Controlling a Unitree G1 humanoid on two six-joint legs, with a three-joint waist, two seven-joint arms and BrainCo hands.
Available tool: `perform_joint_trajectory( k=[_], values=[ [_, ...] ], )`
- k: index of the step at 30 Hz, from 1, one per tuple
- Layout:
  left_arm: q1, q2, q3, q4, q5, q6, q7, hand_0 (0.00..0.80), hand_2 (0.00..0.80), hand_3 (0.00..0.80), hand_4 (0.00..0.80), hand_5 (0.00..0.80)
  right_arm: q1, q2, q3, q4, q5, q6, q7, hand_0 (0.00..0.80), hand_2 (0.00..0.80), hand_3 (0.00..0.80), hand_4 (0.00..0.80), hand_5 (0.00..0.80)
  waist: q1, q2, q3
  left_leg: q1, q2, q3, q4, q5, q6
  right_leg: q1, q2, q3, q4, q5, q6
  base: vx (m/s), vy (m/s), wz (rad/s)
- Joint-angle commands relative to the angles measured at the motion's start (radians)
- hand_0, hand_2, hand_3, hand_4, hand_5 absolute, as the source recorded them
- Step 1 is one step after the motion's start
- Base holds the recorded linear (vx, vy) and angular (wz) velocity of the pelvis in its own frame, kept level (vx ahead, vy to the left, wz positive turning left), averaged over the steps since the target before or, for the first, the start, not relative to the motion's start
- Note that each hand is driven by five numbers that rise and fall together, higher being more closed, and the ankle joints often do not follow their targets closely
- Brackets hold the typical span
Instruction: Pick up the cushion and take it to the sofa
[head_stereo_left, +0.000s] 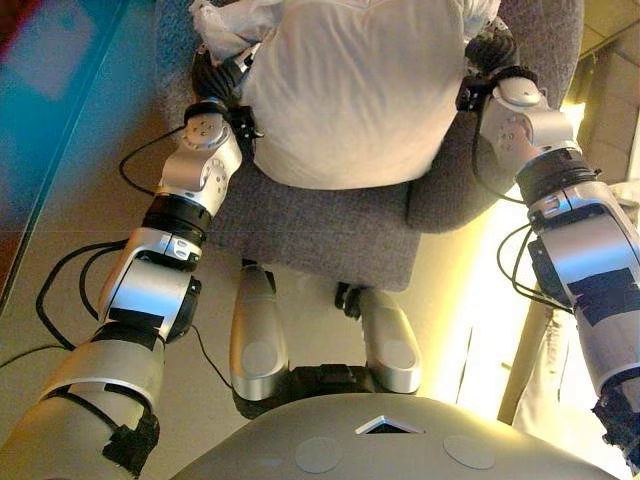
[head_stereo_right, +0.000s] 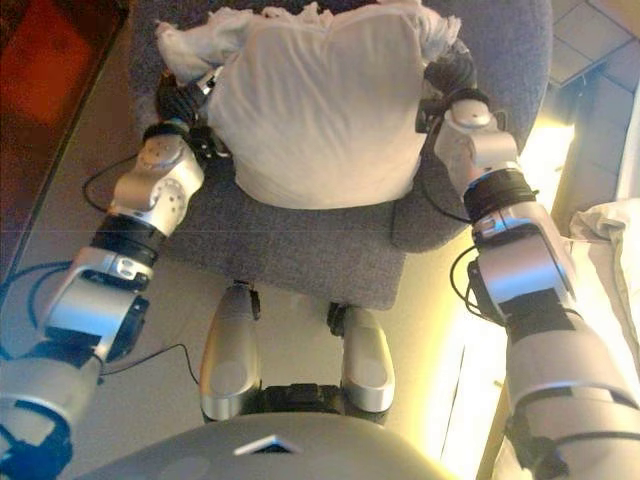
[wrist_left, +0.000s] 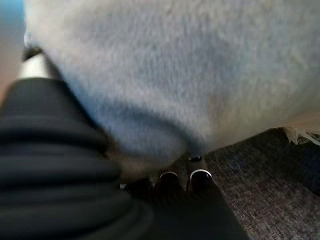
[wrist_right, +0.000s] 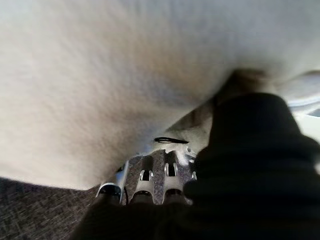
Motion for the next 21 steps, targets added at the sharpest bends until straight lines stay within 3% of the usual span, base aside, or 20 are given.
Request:
perform_joint_trajectory(
  k=[1, 8, 14, 21],
  values=[
    [0.021, -0.020, -0.016, -0.118, -0.007, -0.094, 0.015, 0.000, 0.000, 0.000, 0.000, 0.000, -0.024, -0.006, -0.005, -0.006, -0.001, -0.040, -0.004, 0.000, 0.000, 0.000, 0.000, 0.000, 0.044, -0.008, -0.108, 0.083, 0.110, -0.039, -0.076, 0.033, -0.149, 0.062, -0.086, 0.040, -0.094, 0.051, 0.115, 0.059, 0.027, 0.04],
    [0.139, -0.008, 0.032, -0.162, -0.002, -0.100, 0.004, 0.000, 0.000, 0.000, 0.000, 0.000, 0.045, -0.053, -0.046, -0.030, 0.009, -0.013, -0.006, 0.000, 0.000, 0.000, 0.000, 0.000, 0.048, -0.009, -0.176, 0.191, 0.106, 0.006, -0.156, 0.050, -0.143, 0.162, -0.090, 0.026, -0.186, 0.075, 0.132, 0.116, 0.027, 0.00],
    [0.298, 0.020, 0.088, -0.212, 0.008, -0.093, -0.027, 0.000, 0.000, 0.000, 0.000, 0.000, 0.170, -0.111, -0.116, -0.084, -0.006, 0.014, -0.013, 0.000, 0.000, 0.000, 0.000, 0.000, 0.045, 0.012, -0.266, 0.329, 0.088, 0.064, -0.279, 0.073, -0.125, 0.256, -0.090, 0.011, -0.277, 0.103, 0.145, 0.192, 0.083, -0.02],
    [0.406, 0.054, 0.191, -0.247, -0.012, -0.165, -0.022, 0.000, 0.000, 0.000, 0.000, 0.000, 0.267, -0.163, -0.197, -0.094, -0.012, 0.014, 0.009, 0.000, 0.000, 0.000, 0.000, 0.000, 0.038, 0.041, -0.322, 0.420, 0.065, 0.107, -0.351, 0.082, -0.112, 0.306, -0.099, -0.019, -0.319, 0.120, 0.142, 0.094, 0.094, 0.01]
  ],
)
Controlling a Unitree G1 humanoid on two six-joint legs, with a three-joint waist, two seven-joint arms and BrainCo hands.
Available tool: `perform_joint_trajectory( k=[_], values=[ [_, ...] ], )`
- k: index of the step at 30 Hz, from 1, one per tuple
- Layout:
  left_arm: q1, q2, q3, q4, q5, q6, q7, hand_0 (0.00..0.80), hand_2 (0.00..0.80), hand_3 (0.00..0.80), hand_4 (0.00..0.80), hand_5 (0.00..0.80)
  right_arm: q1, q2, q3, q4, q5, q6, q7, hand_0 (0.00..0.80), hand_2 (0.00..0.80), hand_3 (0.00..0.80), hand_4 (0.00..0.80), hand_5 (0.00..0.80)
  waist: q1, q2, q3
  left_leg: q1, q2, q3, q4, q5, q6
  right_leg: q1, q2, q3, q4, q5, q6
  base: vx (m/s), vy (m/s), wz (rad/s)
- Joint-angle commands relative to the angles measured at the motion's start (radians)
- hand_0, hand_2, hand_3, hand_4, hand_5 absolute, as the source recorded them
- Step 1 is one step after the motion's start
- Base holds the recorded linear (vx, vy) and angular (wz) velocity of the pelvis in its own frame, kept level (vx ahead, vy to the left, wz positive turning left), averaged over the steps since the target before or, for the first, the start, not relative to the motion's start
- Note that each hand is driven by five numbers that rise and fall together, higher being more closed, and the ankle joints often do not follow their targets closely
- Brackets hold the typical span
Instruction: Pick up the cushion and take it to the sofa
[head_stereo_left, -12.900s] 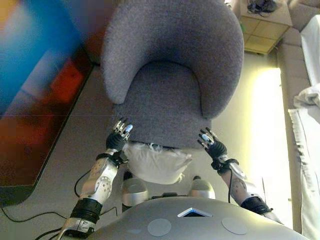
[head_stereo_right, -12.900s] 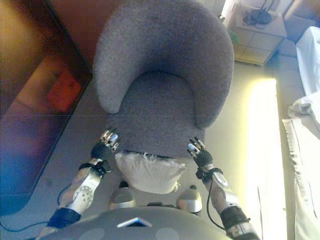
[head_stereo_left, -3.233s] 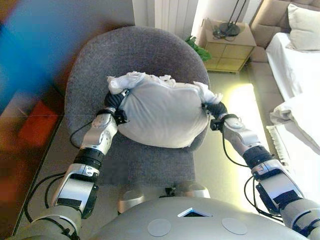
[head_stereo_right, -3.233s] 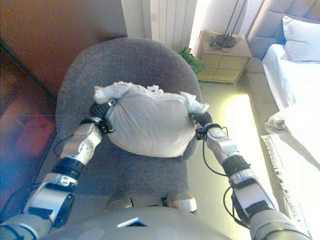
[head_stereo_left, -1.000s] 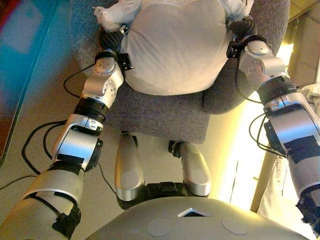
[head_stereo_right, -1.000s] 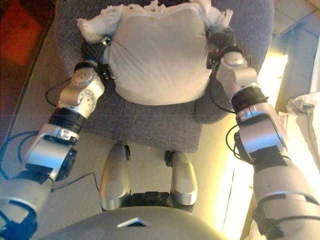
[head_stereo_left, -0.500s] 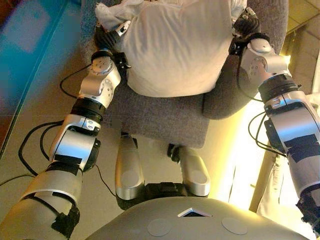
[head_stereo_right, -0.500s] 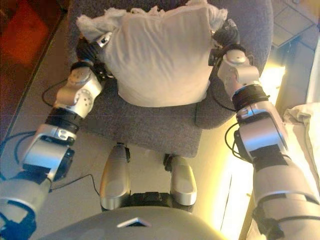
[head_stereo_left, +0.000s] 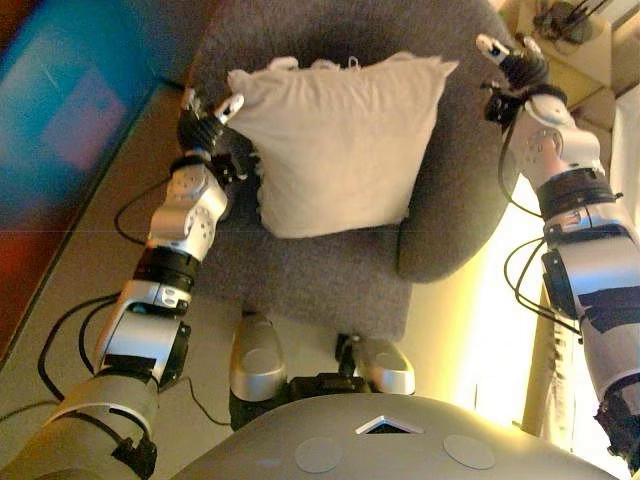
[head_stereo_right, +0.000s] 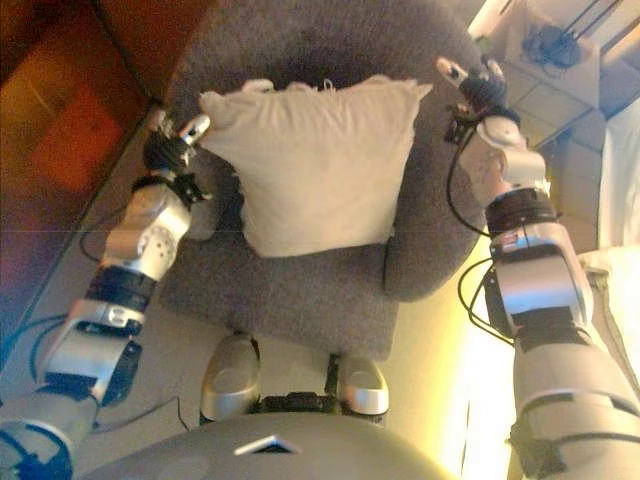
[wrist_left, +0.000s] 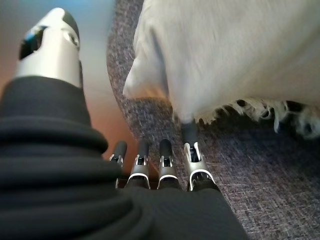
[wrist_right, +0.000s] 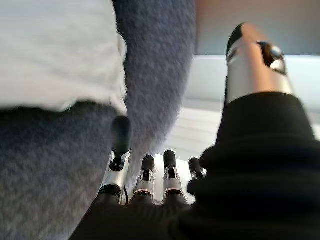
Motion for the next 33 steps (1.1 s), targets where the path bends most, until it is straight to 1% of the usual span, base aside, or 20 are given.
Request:
perform_joint_trajectory(
  k=[1, 2, 7, 9, 12, 13, 15, 16, 17, 19, 22, 23, 24, 25, 27, 29, 30, 31, 33],
  values=[
    [0.055, 0.037, 0.051, -0.061, 0.000, -0.117, 0.009, 0.000, 0.000, 0.000, 0.000, 0.000, 0.086, -0.096, 0.001, -0.034, -0.018, -0.029, 0.013, 0.000, 0.000, 0.000, 0.000, 0.000, 0.037, 0.039, -0.144, 0.099, 0.089, 0.021, -0.131, 0.081, -0.096, -0.062, -0.095, -0.019, 0.030, 0.061, 0.119, 0.070, 0.090, -0.01],
    [0.067, 0.043, 0.073, -0.072, 0.003, -0.132, 0.019, 0.000, 0.000, 0.000, 0.000, 0.000, 0.096, -0.106, -0.004, -0.041, -0.019, -0.029, 0.018, 0.000, 0.000, 0.000, 0.000, 0.000, 0.037, 0.042, -0.153, 0.110, 0.086, 0.026, -0.138, 0.080, -0.094, -0.057, -0.095, -0.023, 0.028, 0.059, 0.117, 0.054, 0.071, -0.01],
    [0.107, 0.048, 0.124, -0.109, 0.007, -0.151, 0.026, 0.000, 0.000, 0.000, 0.000, 0.000, 0.142, -0.112, -0.015, -0.112, -0.044, -0.041, 0.045, 0.000, 0.000, 0.000, 0.000, 0.000, 0.032, 0.049, -0.164, 0.125, 0.078, 0.035, -0.146, 0.076, -0.089, -0.047, -0.097, -0.028, 0.021, 0.057, 0.109, 0.012, 0.052, -0.01],
    [0.139, 0.044, 0.148, -0.128, 0.005, -0.145, 0.000, 0.000, 0.000, 0.000, 0.000, 0.000, 0.175, -0.110, -0.020, -0.173, -0.048, -0.038, 0.055, 0.000, 0.000, 0.000, 0.000, 0.000, 0.027, 0.051, -0.168, 0.131, 0.074, 0.038, -0.150, 0.074, -0.086, -0.048, -0.095, -0.025, 0.018, 0.058, 0.105, -0.017, 0.049, 0.00],
    [0.198, 0.034, 0.174, -0.167, -0.005, -0.149, -0.073, 0.000, 0.000, 0.000, 0.000, 0.000, 0.243, -0.092, -0.048, -0.284, -0.048, -0.037, 0.084, 0.000, 0.000, 0.000, 0.000, 0.000, 0.018, 0.056, -0.169, 0.136, 0.068, 0.043, -0.156, 0.073, -0.080, -0.049, -0.090, -0.019, 0.013, 0.059, 0.097, -0.032, 0.042, -0.03],
    [0.231, 0.026, 0.185, -0.203, -0.014, -0.145, -0.097, 0.000, 0.000, 0.000, 0.000, 0.000, 0.292, -0.073, -0.067, -0.347, -0.049, -0.040, 0.108, 0.000, 0.000, 0.000, 0.000, 0.000, 0.013, 0.060, -0.170, 0.139, 0.064, 0.044, -0.161, 0.072, -0.076, -0.050, -0.087, -0.016, 0.011, 0.059, 0.095, -0.050, 0.045, -0.01],
    [0.268, 0.011, 0.190, -0.244, -0.032, -0.145, -0.126, 0.000, 0.000, 0.000, 0.000, 0.000, 0.363, -0.045, -0.093, -0.417, -0.059, -0.047, 0.148, 0.000, 0.000, 0.000, 0.000, 0.000, 0.008, 0.065, -0.171, 0.141, 0.059, 0.046, -0.168, 0.073, -0.072, -0.051, -0.083, -0.013, 0.008, 0.060, 0.092, -0.061, 0.044, -0.01],
    [0.299, -0.007, 0.200, -0.278, -0.045, -0.147, -0.155, 0.000, 0.000, 0.000, 0.000, 0.000, 0.424, -0.016, -0.110, -0.475, -0.064, -0.064, 0.175, 0.000, 0.000, 0.000, 0.000, 0.000, 0.003, 0.069, -0.170, 0.144, 0.055, 0.048, -0.174, 0.074, -0.068, -0.052, -0.080, -0.013, 0.008, 0.060, 0.091, -0.061, 0.040, -0.01],
    [0.314, -0.012, 0.201, -0.294, -0.054, -0.145, -0.167, 0.000, 0.000, 0.000, 0.000, 0.000, 0.452, -0.006, -0.117, -0.499, -0.052, -0.069, 0.187, 0.000, 0.000, 0.000, 0.000, 0.000, 0.002, 0.070, -0.173, 0.145, 0.053, 0.049, -0.177, 0.074, -0.066, -0.053, -0.079, -0.014, 0.007, 0.060, 0.090, -0.071, 0.048, 0.01],
    [0.372, -0.056, 0.206, -0.342, -0.080, -0.145, -0.228, 0.000, 0.000, 0.000, 0.000, 0.000, 0.562, 0.064, -0.144, -0.576, -0.053, -0.100, 0.268, 0.000, 0.000, 0.000, 0.000, 0.000, -0.004, 0.076, -0.171, 0.148, 0.048, 0.052, -0.185, 0.073, -0.060, -0.055, -0.074, -0.015, 0.006, 0.059, 0.087, -0.080, 0.037, 0.03],
    [0.435, -0.079, 0.195, -0.379, -0.103, -0.137, -0.296, 0.000, 0.000, 0.000, 0.000, 0.000, 0.665, 0.128, -0.150, -0.642, -0.017, -0.118, 0.320, 0.000, 0.000, 0.000, 0.000, 0.000, -0.010, 0.080, -0.171, 0.152, 0.044, 0.055, -0.188, 0.070, -0.056, -0.056, -0.070, -0.014, 0.005, 0.060, 0.084, -0.062, 0.008, -0.01],
    [0.436, -0.079, 0.195, -0.380, -0.103, -0.137, -0.296, 0.000, 0.000, 0.000, 0.000, 0.000, 0.666, 0.128, -0.150, -0.643, -0.017, -0.118, 0.320, 0.000, 0.000, 0.000, 0.000, 0.000, -0.010, 0.079, -0.172, 0.151, 0.044, 0.055, -0.188, 0.070, -0.056, -0.057, -0.070, -0.014, 0.005, 0.060, 0.084, -0.081, -0.001, -0.01],
    [0.496, -0.103, 0.183, -0.406, -0.106, -0.138, -0.365, 0.000, 0.000, 0.000, 0.000, 0.000, 0.747, 0.193, -0.146, -0.653, -0.019, -0.150, 0.367, 0.000, 0.000, 0.000, 0.000, 0.000, -0.017, 0.086, -0.163, 0.154, 0.037, 0.059, -0.190, 0.066, -0.049, -0.059, -0.066, -0.011, -0.002, 0.066, 0.082, -0.092, 0.006, 0.00],
    [0.536, -0.107, 0.184, -0.423, -0.133, -0.130, -0.389, 0.000, 0.000, 0.000, 0.000, 0.000, 0.790, 0.217, -0.140, -0.668, -0.033, -0.161, 0.385, 0.000, 0.000, 0.000, 0.000, 0.000, -0.019, 0.088, -0.167, 0.157, 0.034, 0.062, -0.192, 0.064, -0.046, -0.058, -0.064, -0.009, -0.008, 0.068, 0.082, -0.117, 0.011, -0.02],
    [0.582, -0.112, 0.179, -0.426, -0.155, -0.126, -0.445, 0.000, 0.000, 0.000, 0.000, 0.000, 0.842, 0.235, -0.126, -0.680, -0.063, -0.192, 0.408, 0.000, 0.000, 0.000, 0.000, 0.000, -0.024, 0.091, -0.163, 0.158, 0.028, 0.067, -0.199, 0.064, -0.042, -0.061, -0.062, -0.012, -0.016, 0.075, 0.082, -0.093, 0.017, -0.06],
    [0.610, -0.113, 0.160, -0.425, -0.124, -0.138, -0.470, 0.000, 0.000, 0.000, 0.000, 0.000, 0.869, 0.244, -0.113, -0.686, -0.044, -0.205, 0.426, 0.000, 0.000, 0.000, 0.000, 0.000, -0.029, 0.094, -0.160, 0.155, 0.024, 0.071, -0.206, 0.067, -0.040, -0.067, -0.061, -0.016, -0.022, 0.082, 0.082, -0.107, 0.011, -0.09],
    [0.627, -0.113, 0.148, -0.419, -0.142, -0.135, -0.469, 0.000, 0.000, 0.000, 0.000, 0.000, 0.886, 0.252, -0.105, -0.691, -0.017, -0.208, 0.447, 0.000, 0.000, 0.000, 0.000, 0.000, -0.032, 0.096, -0.156, 0.155, 0.021, 0.075, -0.213, 0.069, -0.038, -0.071, -0.060, -0.018, -0.026, 0.087, 0.083, -0.107, 0.018, -0.02],
    [0.635, -0.117, 0.145, -0.401, -0.192, -0.118, -0.464, 0.000, 0.000, 0.000, 0.000, 0.000, 0.900, 0.262, -0.102, -0.687, 0.035, -0.204, 0.475, 0.000, 0.000, 0.000, 0.000, 0.000, -0.035, 0.098, -0.153, 0.156, 0.019, 0.078, -0.221, 0.071, -0.037, -0.073, -0.059, -0.021, -0.029, 0.090, 0.083, -0.096, 0.024, 0.01],
    [0.649, -0.124, 0.142, -0.368, -0.192, -0.117, -0.491, 0.000, 0.000, 0.000, 0.000, 0.000, 0.928, 0.297, -0.102, -0.674, 0.120, -0.201, 0.534, 0.000, 0.000, 0.000, 0.000, 0.000, -0.038, 0.101, -0.151, 0.156, 0.015, 0.080, -0.234, 0.075, -0.035, -0.075, -0.059, -0.032, -0.034, 0.092, 0.083, -0.070, 0.027, -0.01]
  ],
)
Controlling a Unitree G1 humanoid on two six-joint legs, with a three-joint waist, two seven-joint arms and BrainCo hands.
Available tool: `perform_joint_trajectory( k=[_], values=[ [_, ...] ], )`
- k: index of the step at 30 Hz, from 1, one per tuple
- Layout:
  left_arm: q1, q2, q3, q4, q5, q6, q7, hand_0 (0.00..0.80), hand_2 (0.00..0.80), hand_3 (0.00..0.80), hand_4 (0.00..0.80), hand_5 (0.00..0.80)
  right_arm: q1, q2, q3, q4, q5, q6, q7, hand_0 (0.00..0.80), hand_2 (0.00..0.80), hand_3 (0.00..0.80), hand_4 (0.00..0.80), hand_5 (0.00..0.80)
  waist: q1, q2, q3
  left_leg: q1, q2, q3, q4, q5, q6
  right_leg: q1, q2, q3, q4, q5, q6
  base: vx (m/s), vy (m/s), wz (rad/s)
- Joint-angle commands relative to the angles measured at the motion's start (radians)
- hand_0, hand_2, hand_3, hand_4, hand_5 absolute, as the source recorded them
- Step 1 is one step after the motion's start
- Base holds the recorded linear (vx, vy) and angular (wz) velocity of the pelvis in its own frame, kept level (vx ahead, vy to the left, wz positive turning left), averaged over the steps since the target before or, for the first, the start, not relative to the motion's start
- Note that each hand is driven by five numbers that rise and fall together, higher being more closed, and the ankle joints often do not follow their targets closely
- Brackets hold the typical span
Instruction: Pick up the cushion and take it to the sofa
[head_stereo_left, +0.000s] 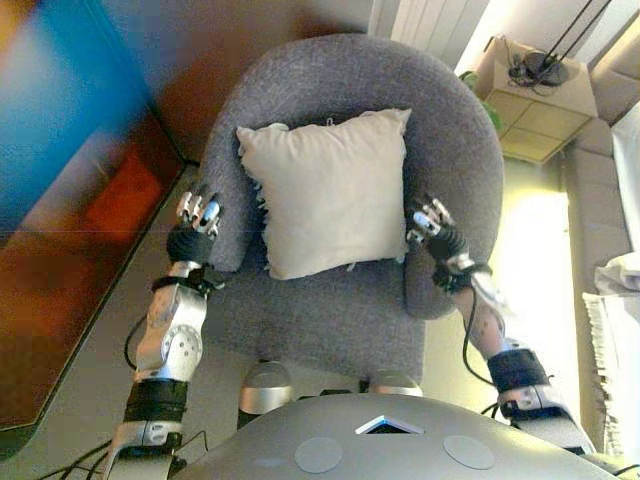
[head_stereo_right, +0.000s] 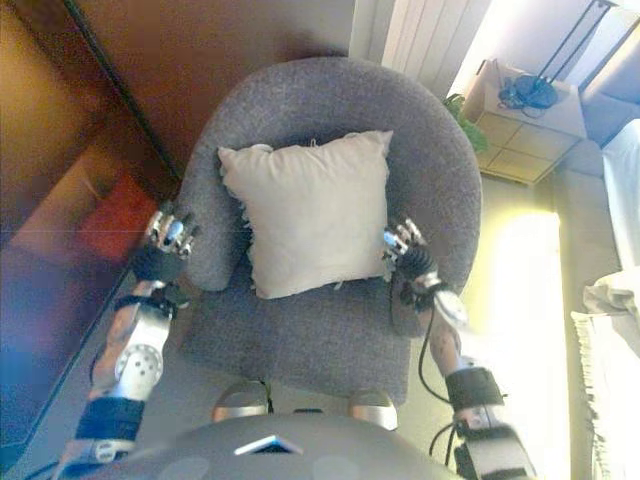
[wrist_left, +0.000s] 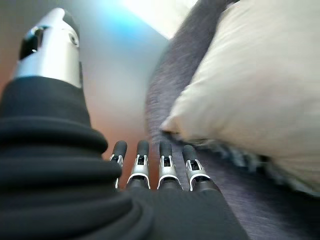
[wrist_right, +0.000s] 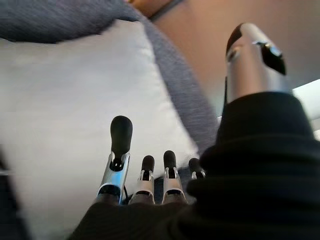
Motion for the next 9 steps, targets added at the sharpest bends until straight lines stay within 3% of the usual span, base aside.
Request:
perform_joint_trajectory(
  k=[1, 3, 9],
  values=[
    [-0.003, -0.003, -0.006, 0.026, -0.019, -0.053, -0.071, 0.000, 0.000, 0.000, 0.000, 0.000, -0.007, 0.037, -0.014, -0.050, 0.187, -0.065, 0.117, 0.000, 0.000, 0.000, 0.000, 0.000, -0.005, 0.028, 0.000, 0.026, 0.050, 0.035, 0.042, -0.048, -0.027, -0.081, -0.045, -0.041, 0.008, 0.091, 0.079, -0.074, 0.027, 0.00],
    [0.016, -0.003, -0.034, 0.023, -0.031, -0.062, -0.087, 0.000, 0.000, 0.000, 0.000, 0.000, 0.013, 0.056, -0.010, -0.054, 0.243, -0.056, 0.134, 0.000, 0.000, 0.000, 0.000, 0.000, -0.010, 0.032, 0.007, 0.016, 0.049, 0.035, 0.048, -0.052, -0.024, -0.092, -0.045, -0.041, 0.011, 0.092, 0.080, -0.096, 0.028, -0.03],
    [-0.013, 0.015, -0.119, 0.005, -0.051, -0.099, -0.057, 0.000, 0.000, 0.000, 0.000, 0.000, -0.022, 0.053, 0.057, 0.003, 0.208, -0.093, 0.118, 0.000, 0.000, 0.000, 0.000, 0.000, -0.010, 0.038, 0.028, -0.010, 0.046, 0.036, 0.069, -0.060, -0.019, -0.112, -0.044, -0.037, 0.012, 0.094, 0.075, -0.088, 0.004, -0.01]
  ],
)
